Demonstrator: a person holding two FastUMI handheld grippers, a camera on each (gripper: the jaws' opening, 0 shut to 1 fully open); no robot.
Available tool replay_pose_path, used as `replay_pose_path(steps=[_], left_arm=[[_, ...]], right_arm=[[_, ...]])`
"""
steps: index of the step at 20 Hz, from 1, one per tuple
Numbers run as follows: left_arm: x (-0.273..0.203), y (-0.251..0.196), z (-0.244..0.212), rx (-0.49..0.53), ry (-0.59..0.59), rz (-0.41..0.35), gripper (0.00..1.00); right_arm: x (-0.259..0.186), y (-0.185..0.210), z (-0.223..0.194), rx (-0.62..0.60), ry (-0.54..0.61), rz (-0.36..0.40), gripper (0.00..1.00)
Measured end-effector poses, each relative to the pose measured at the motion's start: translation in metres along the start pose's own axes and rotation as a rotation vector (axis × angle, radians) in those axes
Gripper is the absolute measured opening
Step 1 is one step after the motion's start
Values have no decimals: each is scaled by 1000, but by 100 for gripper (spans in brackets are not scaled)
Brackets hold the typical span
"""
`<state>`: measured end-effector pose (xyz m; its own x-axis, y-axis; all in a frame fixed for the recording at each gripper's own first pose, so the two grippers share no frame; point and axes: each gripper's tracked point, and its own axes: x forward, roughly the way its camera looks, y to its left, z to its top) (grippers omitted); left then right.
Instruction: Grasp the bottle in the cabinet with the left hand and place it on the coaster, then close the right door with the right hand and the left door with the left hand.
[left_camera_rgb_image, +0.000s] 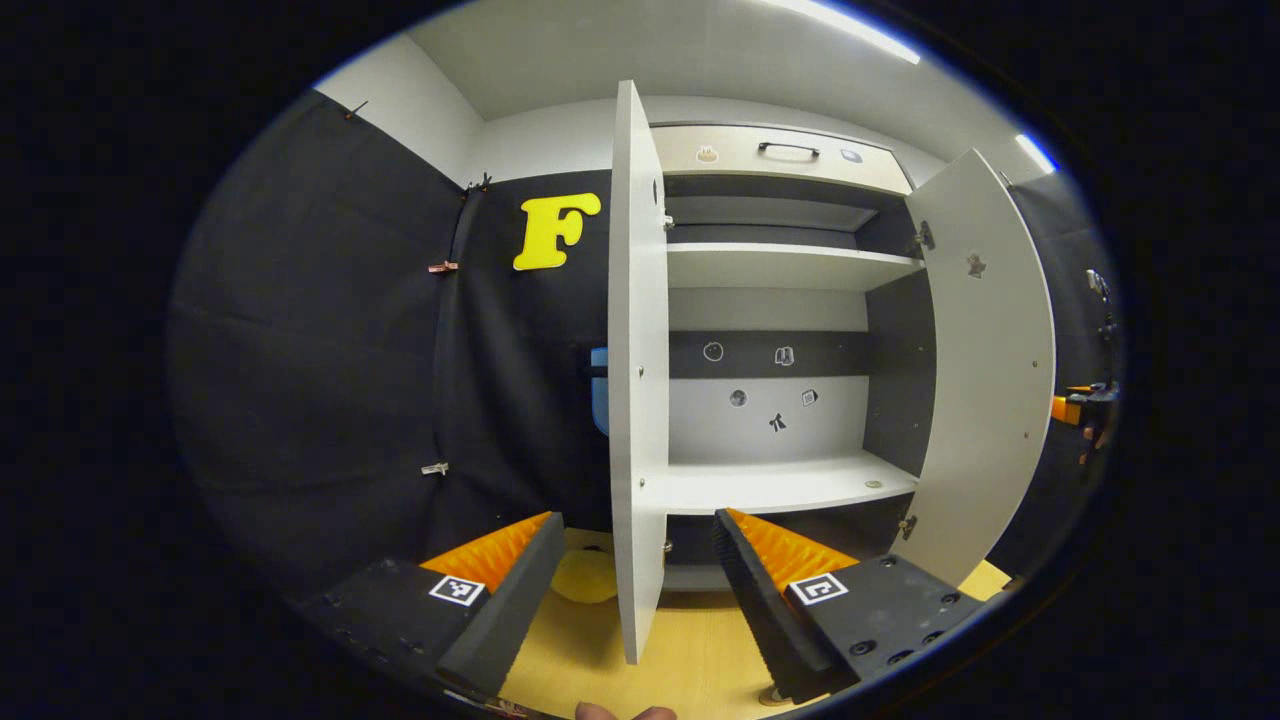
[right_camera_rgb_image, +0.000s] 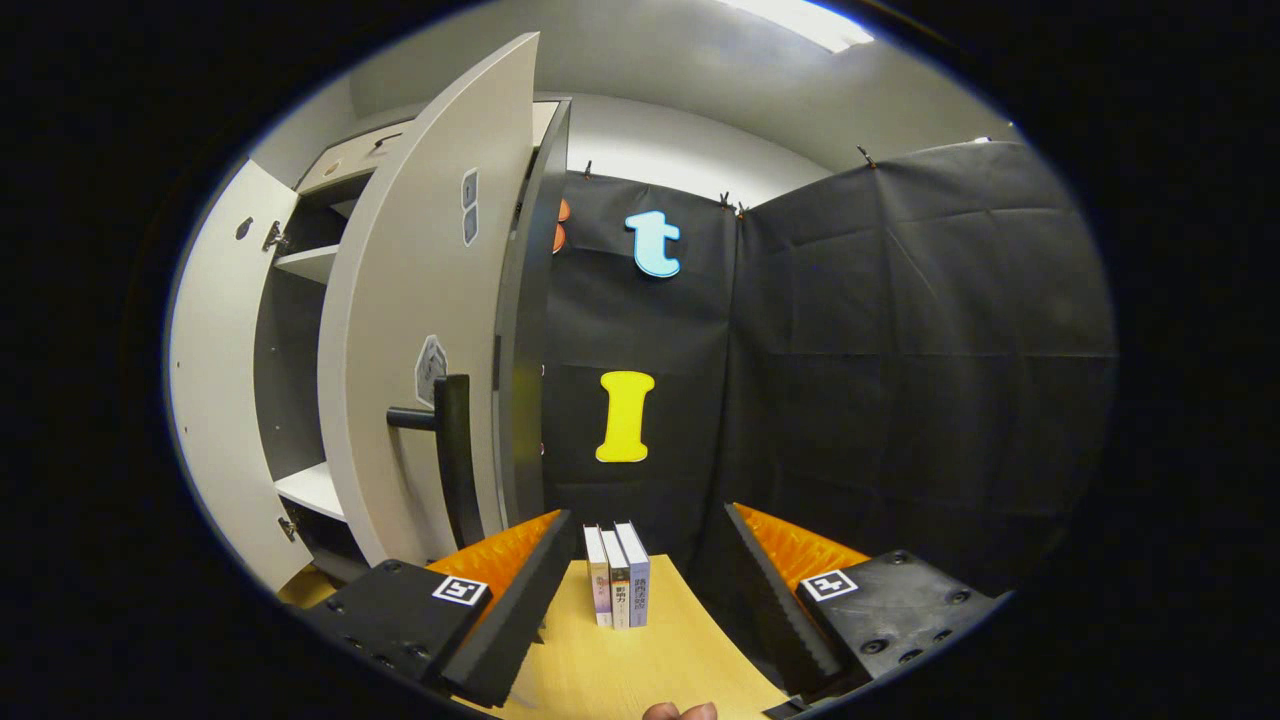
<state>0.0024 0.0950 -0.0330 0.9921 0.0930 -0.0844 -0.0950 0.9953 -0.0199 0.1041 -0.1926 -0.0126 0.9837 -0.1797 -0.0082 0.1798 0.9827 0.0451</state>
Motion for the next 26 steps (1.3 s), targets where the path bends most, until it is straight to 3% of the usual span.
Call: replay_pose_path(steps=[4,8,16,26], left_arm=[[0,9,-1,20,3,23,95],[0,19,-6,19,12,30,95],[5,26,-12,9,18,-5,95],[4,34,-9,13,-3,9,95]], right_arm=[[5,9,-1,8,4,16,95],[-1,28,-12,123,48,46,95],[-13,102,-9,90,52,138,95],[-5,179,-17,90,67,220,97]])
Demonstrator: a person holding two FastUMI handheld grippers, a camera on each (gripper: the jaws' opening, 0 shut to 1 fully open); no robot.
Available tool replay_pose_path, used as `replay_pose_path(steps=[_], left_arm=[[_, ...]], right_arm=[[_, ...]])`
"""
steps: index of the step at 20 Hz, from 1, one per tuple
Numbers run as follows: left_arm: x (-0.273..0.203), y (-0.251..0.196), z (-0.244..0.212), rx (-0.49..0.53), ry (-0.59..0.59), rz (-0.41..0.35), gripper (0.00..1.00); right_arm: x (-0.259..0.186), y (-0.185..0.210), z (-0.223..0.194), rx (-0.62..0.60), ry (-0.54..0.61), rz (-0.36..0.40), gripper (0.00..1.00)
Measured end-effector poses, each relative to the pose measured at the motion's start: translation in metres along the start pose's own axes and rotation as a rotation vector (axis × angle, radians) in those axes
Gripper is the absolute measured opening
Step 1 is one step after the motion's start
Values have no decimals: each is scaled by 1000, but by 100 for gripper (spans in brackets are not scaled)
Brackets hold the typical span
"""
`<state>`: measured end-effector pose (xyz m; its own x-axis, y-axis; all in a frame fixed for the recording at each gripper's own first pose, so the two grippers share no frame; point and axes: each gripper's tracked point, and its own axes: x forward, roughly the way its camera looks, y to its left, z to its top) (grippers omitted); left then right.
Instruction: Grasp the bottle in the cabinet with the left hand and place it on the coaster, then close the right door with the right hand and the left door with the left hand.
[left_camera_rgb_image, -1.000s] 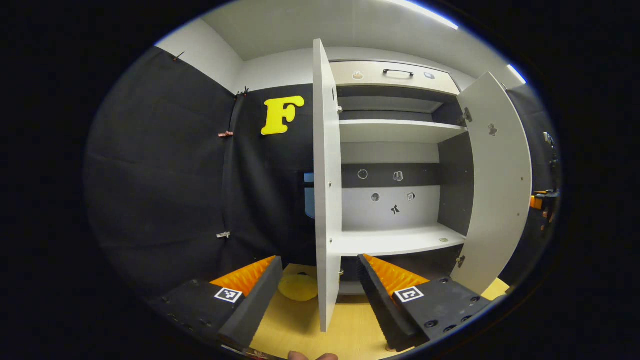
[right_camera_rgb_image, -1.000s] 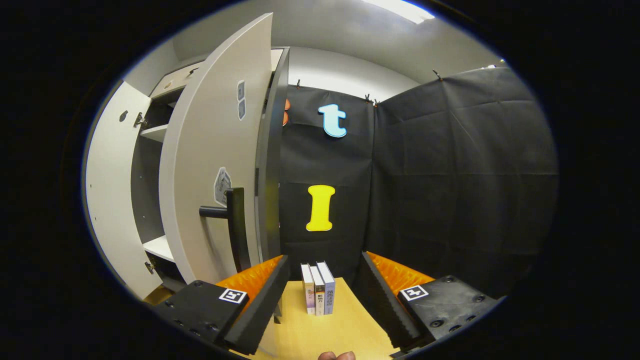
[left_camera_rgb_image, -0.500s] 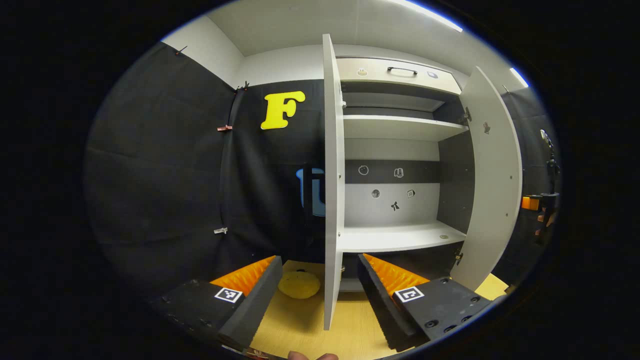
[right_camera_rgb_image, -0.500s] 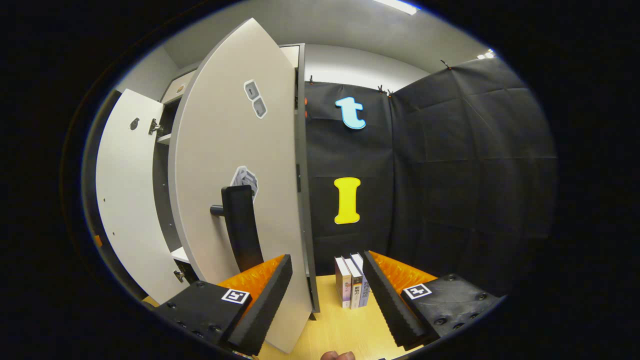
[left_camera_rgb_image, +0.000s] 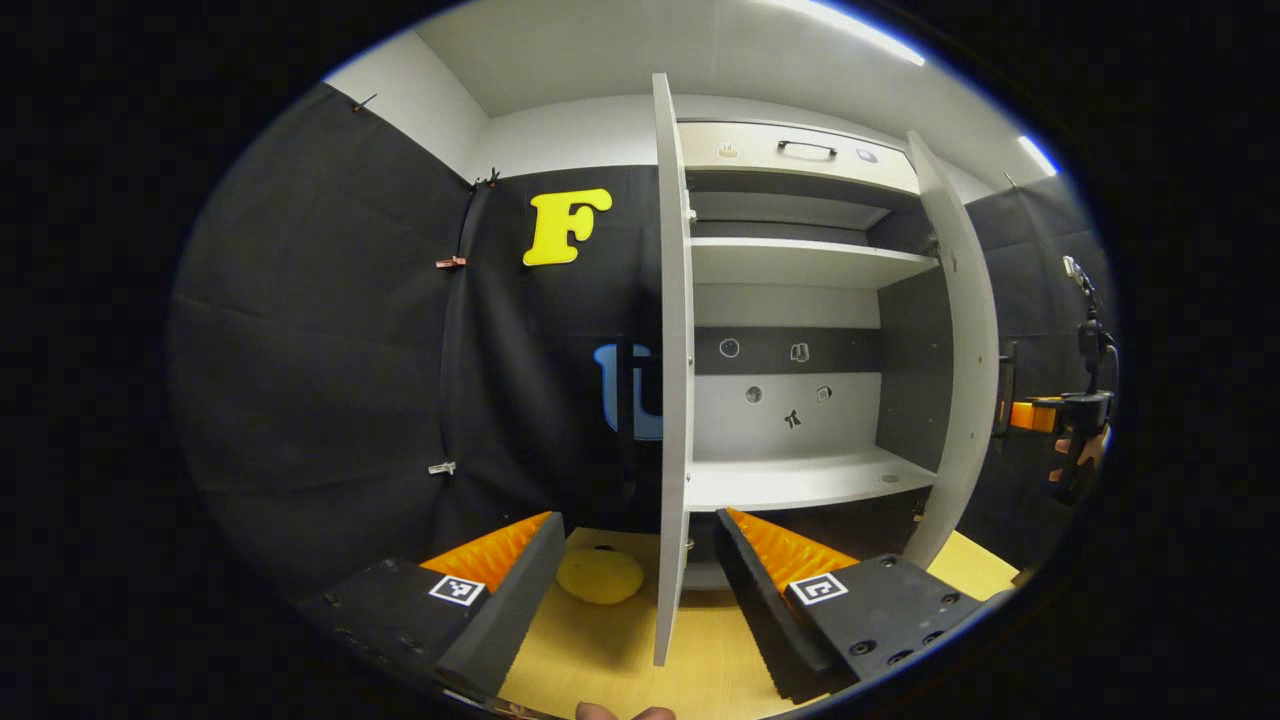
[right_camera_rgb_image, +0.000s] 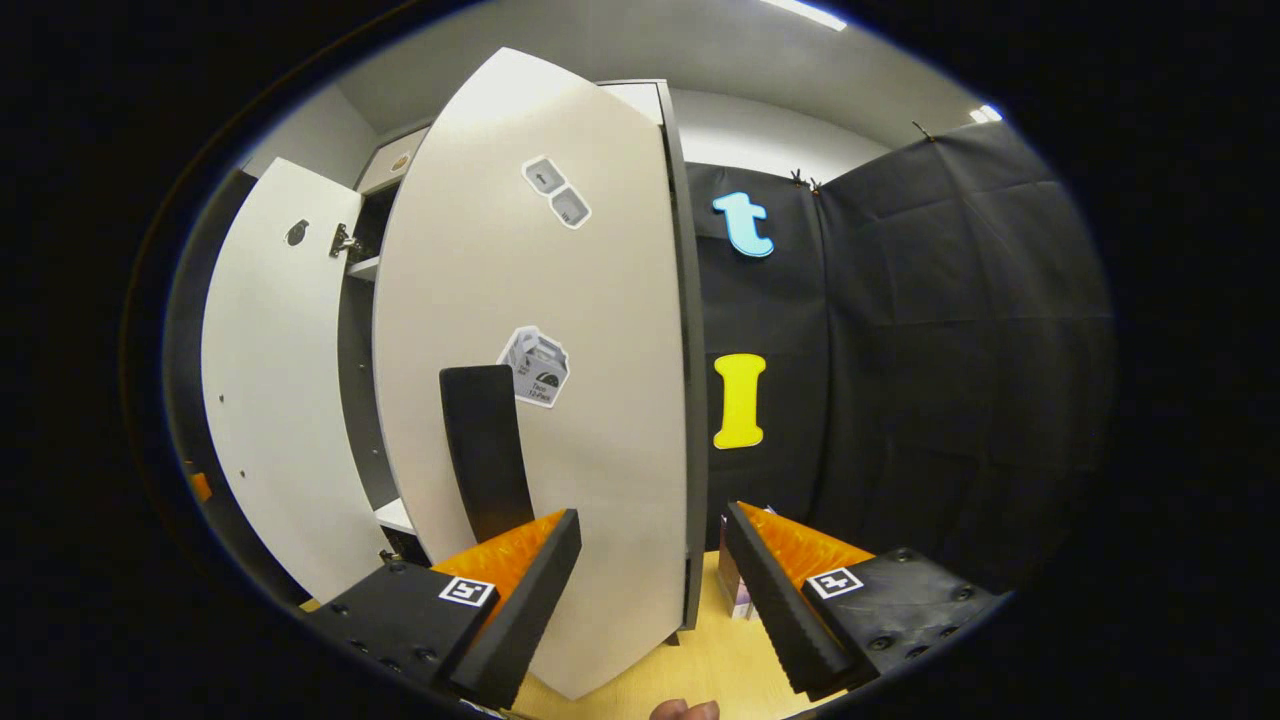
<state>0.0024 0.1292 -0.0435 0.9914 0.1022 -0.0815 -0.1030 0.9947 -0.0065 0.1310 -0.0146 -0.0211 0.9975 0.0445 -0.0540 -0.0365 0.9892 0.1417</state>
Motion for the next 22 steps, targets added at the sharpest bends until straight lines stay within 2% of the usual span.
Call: replay_pose_path(steps=[6,13,17,22], left_arm=[[7,12,-4,-9,24,22,95],[14,19,-8,-14,25,24,95],[17,20,-8,-19,16,28,95],[48,47,1,-20,-2,82,95]], right_arm=[[23,36,-8,-32,6,41,97],[39,50,-11,-2,6,46,97],[51,60,-13,-28,1,56,97],[44,59,-10,-30,1,64,97]])
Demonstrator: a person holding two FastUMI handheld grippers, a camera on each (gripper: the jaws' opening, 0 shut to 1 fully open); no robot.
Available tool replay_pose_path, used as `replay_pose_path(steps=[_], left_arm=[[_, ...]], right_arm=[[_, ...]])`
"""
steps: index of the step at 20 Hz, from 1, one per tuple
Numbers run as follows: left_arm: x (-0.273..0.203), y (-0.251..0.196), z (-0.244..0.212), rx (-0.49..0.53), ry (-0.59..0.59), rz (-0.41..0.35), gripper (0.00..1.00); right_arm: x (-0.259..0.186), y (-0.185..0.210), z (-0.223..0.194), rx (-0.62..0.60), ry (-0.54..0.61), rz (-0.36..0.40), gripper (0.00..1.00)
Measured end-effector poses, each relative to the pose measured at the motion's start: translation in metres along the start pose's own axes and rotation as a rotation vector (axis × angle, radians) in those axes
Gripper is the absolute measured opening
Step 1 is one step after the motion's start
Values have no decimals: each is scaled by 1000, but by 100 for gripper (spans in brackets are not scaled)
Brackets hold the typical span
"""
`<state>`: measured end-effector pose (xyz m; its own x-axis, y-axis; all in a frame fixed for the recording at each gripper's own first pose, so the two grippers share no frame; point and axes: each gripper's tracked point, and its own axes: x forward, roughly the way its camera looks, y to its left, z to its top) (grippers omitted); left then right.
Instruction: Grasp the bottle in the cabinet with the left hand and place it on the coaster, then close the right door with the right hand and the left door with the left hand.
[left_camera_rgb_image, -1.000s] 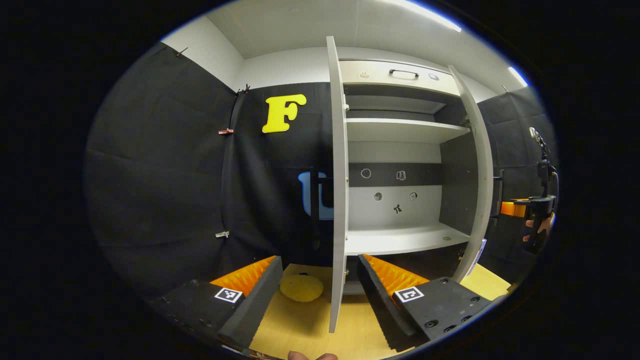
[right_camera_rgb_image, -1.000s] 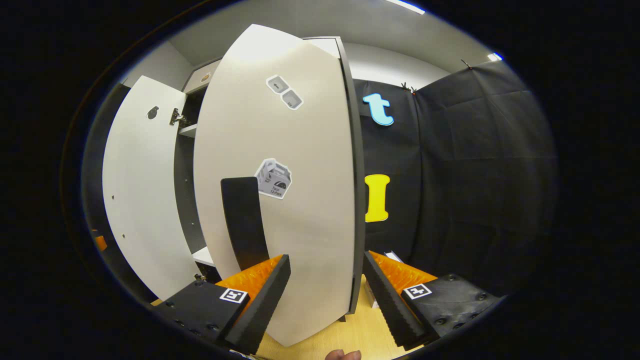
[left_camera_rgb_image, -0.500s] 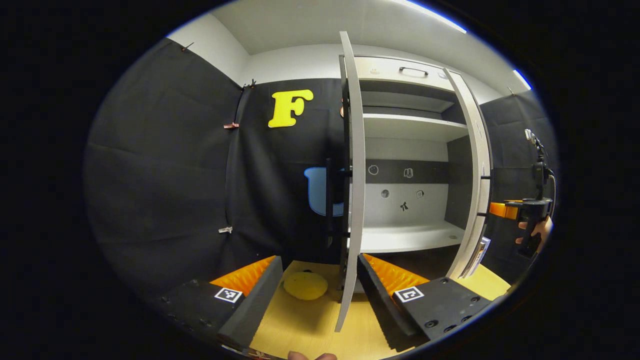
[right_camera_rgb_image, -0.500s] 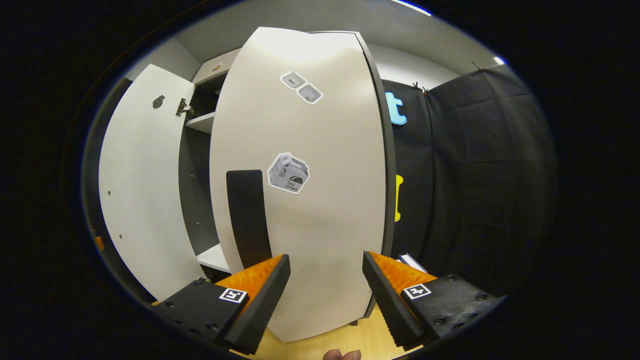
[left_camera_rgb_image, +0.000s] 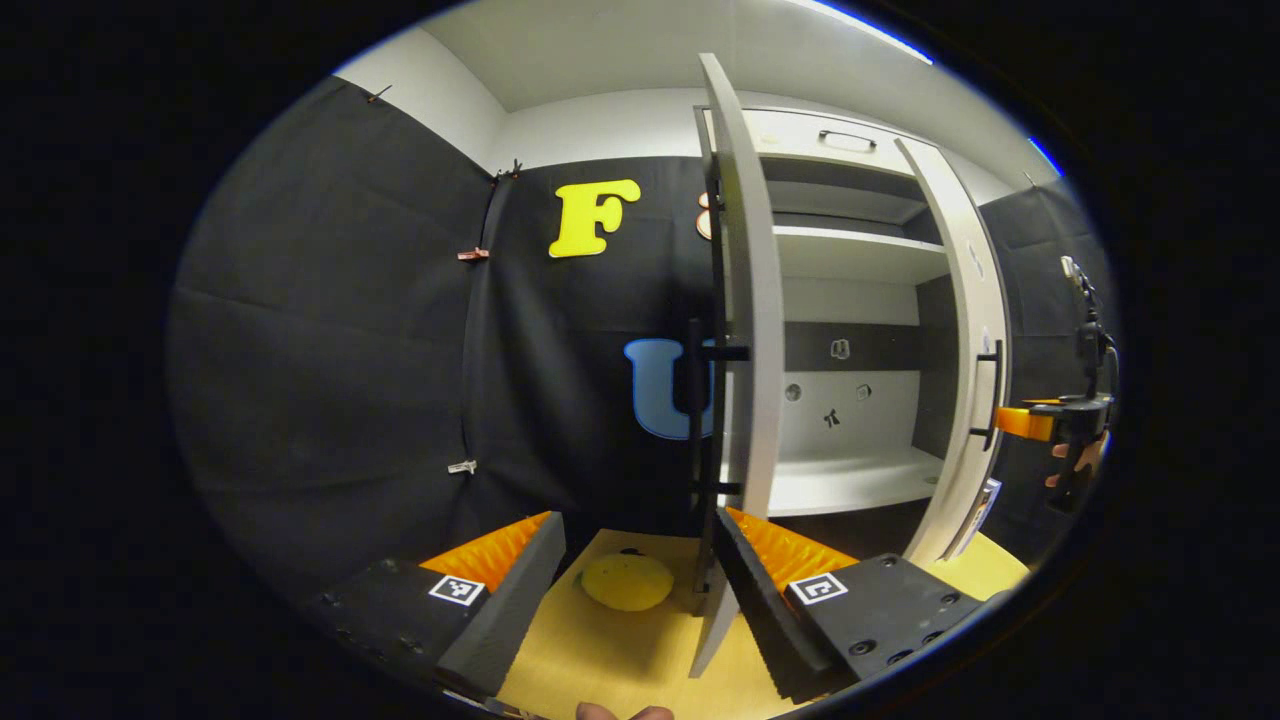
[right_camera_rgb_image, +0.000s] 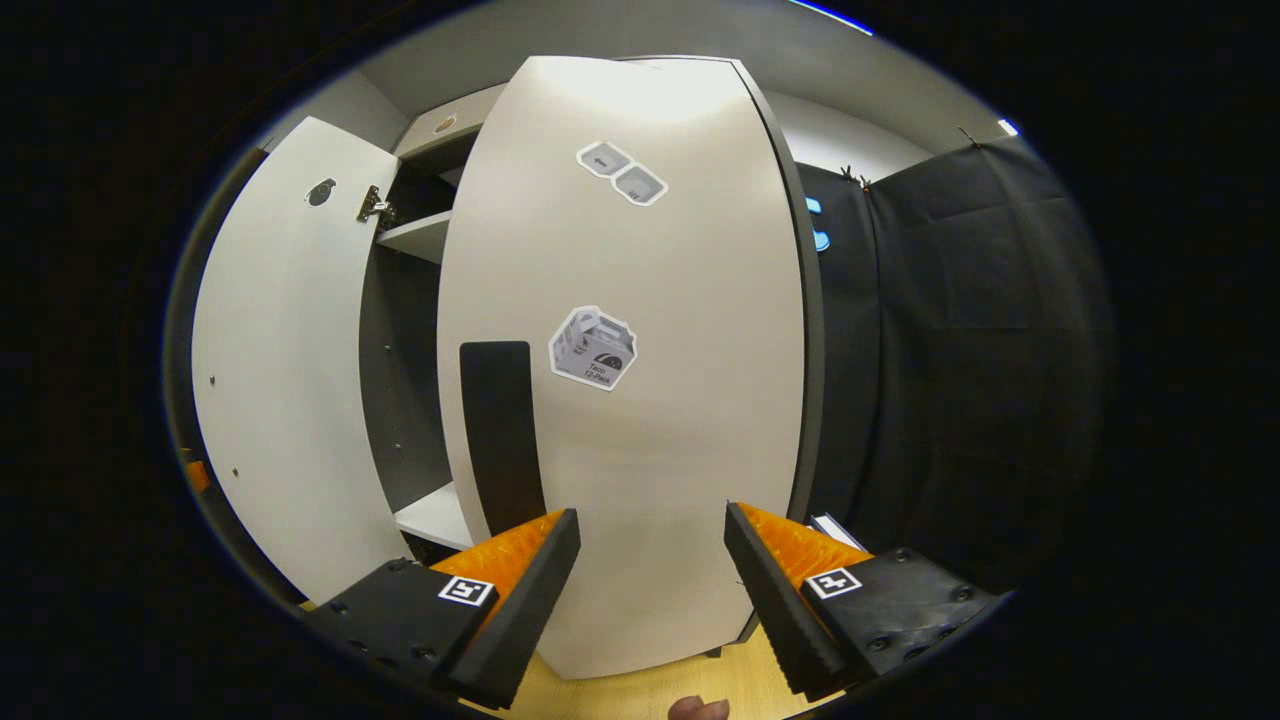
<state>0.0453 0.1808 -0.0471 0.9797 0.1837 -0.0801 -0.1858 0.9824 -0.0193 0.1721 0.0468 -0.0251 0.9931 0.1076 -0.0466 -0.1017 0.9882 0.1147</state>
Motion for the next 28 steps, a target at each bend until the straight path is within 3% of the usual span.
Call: replay_pose_path(steps=[6,15,28], left_arm=[[50,26,4,13,-30,56,95],[56,2,-3,15,-14,-18,95],[58,-145,-3,27,-20,-264,94]], right_arm=[[-31,-5,5,0,-9,-3,96],[-58,-16,13,-29,-47,-34,96],[-74,-57,15,-40,-41,-88,95]])
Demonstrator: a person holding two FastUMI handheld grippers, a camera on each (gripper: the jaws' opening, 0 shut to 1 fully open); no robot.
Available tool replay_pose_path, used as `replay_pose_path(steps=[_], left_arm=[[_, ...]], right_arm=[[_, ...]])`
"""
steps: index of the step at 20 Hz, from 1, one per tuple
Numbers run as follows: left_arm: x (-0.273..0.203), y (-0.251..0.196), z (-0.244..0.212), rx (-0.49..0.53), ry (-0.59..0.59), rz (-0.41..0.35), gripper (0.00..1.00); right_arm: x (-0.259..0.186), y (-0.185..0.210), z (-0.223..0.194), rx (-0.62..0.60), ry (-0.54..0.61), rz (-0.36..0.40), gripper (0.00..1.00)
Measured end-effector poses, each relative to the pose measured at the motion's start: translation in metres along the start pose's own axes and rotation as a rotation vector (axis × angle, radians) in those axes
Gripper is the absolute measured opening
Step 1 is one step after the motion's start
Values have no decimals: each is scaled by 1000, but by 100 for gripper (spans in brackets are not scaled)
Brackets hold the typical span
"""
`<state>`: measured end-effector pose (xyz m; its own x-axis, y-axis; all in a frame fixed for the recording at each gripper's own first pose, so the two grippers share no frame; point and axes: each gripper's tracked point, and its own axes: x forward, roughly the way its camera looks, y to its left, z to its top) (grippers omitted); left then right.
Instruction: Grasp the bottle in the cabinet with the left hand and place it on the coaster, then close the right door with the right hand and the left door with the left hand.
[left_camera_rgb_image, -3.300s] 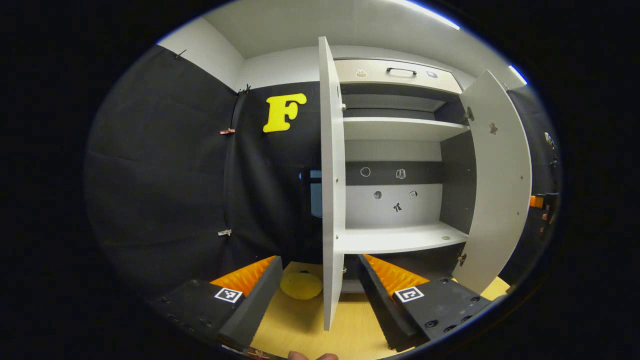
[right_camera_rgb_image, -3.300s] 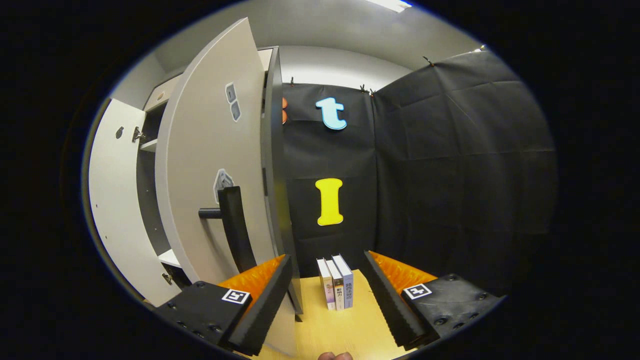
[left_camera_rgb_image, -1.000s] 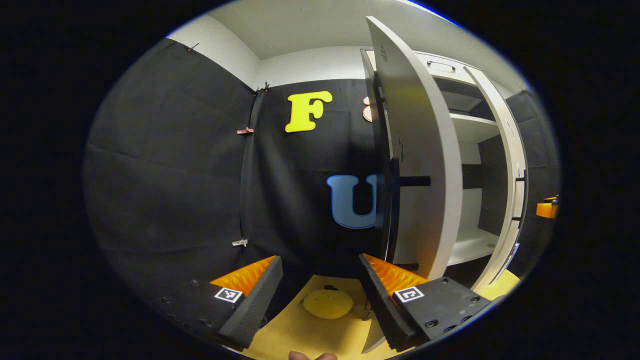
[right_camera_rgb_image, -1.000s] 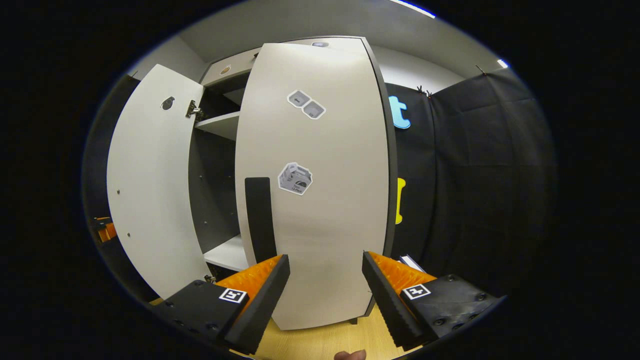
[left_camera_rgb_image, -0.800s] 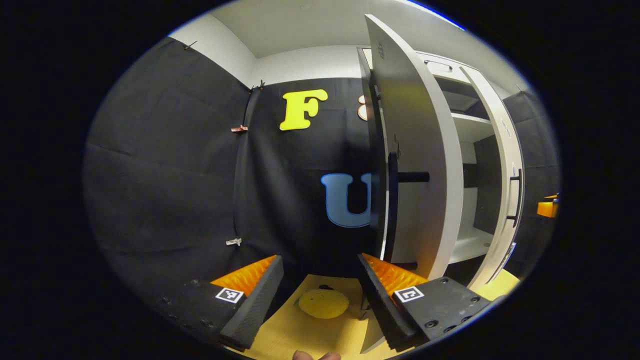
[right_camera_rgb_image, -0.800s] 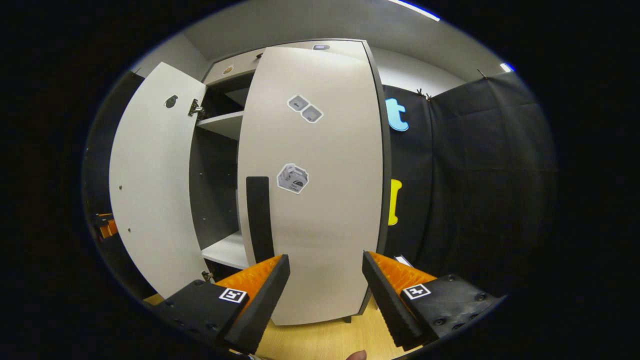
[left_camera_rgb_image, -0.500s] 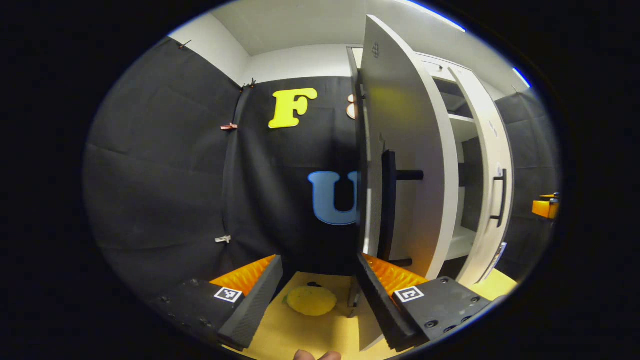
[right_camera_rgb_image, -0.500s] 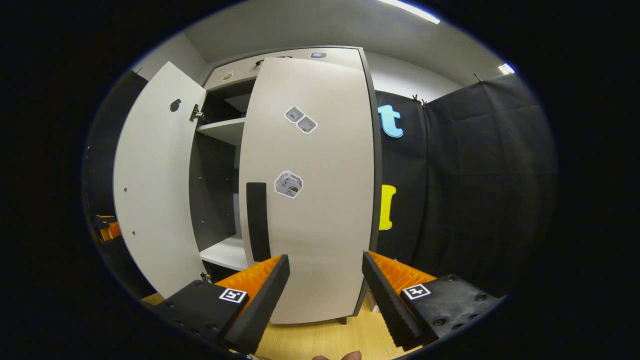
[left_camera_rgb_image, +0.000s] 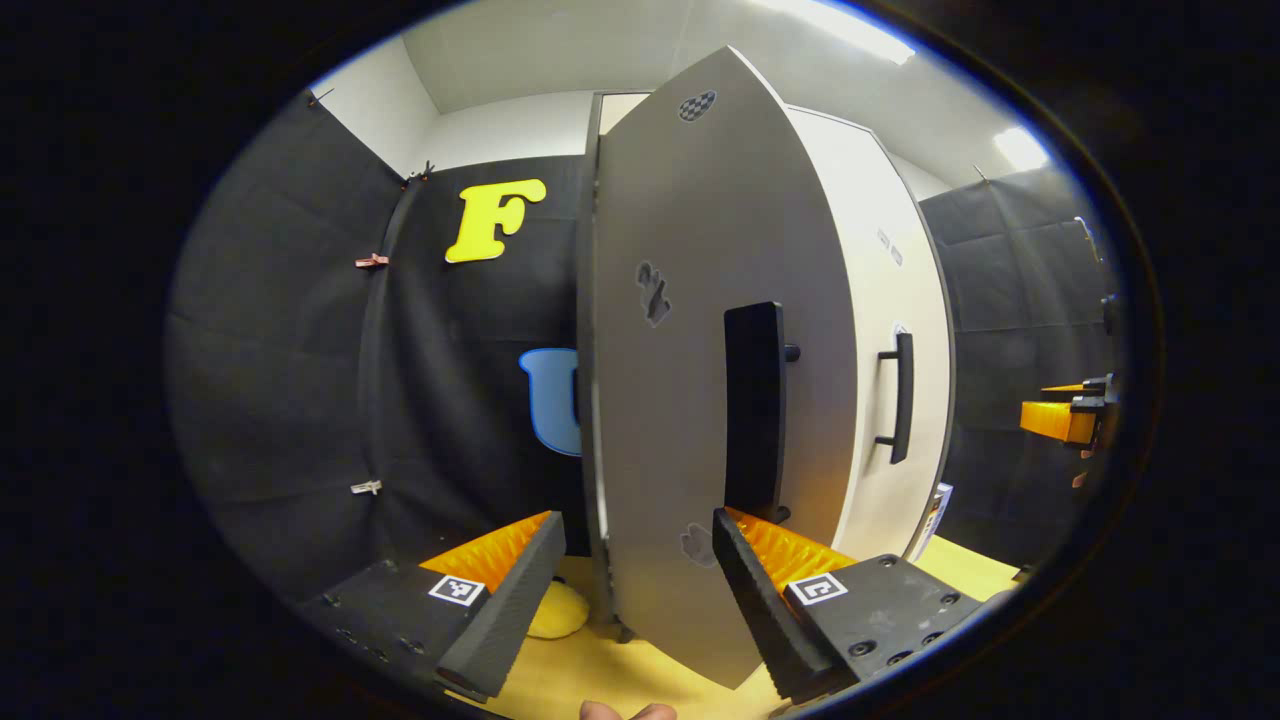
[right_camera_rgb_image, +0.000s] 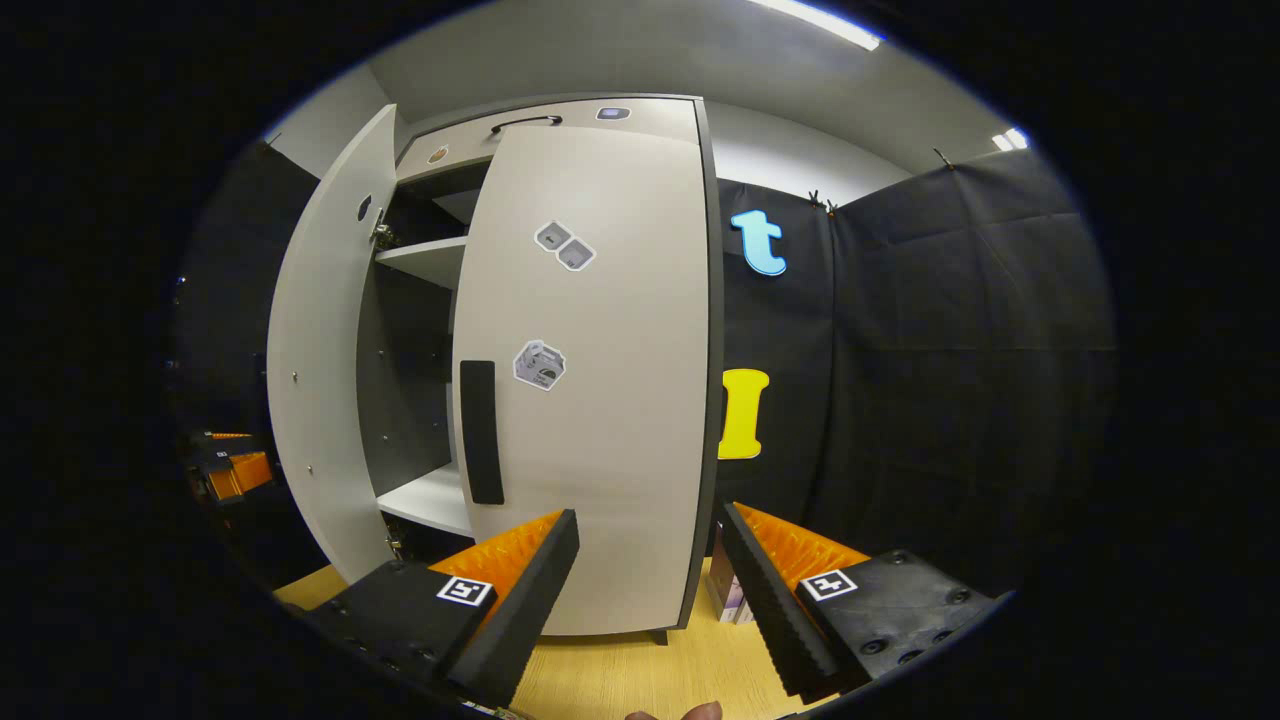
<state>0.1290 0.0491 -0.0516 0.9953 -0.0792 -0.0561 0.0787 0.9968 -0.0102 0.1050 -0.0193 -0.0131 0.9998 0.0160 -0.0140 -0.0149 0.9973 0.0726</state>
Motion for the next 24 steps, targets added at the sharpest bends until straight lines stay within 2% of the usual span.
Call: replay_pose_path(steps=[2,5,6,7,12,24], left_arm=[[9,-14,-4,-18,11,-26,92],[23,-37,-7,-22,18,-61,95],[27,-46,-7,-22,19,-75,92],[31,-55,-8,-22,19,-89,95],[47,-71,-7,6,11,-80,92],[82,-98,-11,-27,5,-118,94]], right_arm=[[1,-5,1,2,0,-5,95],[1,-13,-3,-5,7,-14,95],[1,-16,-4,-6,10,-17,95],[1,-18,-5,-8,11,-21,95],[2,-28,-8,-15,16,-38,95],[10,-27,-10,-28,24,-30,96]])
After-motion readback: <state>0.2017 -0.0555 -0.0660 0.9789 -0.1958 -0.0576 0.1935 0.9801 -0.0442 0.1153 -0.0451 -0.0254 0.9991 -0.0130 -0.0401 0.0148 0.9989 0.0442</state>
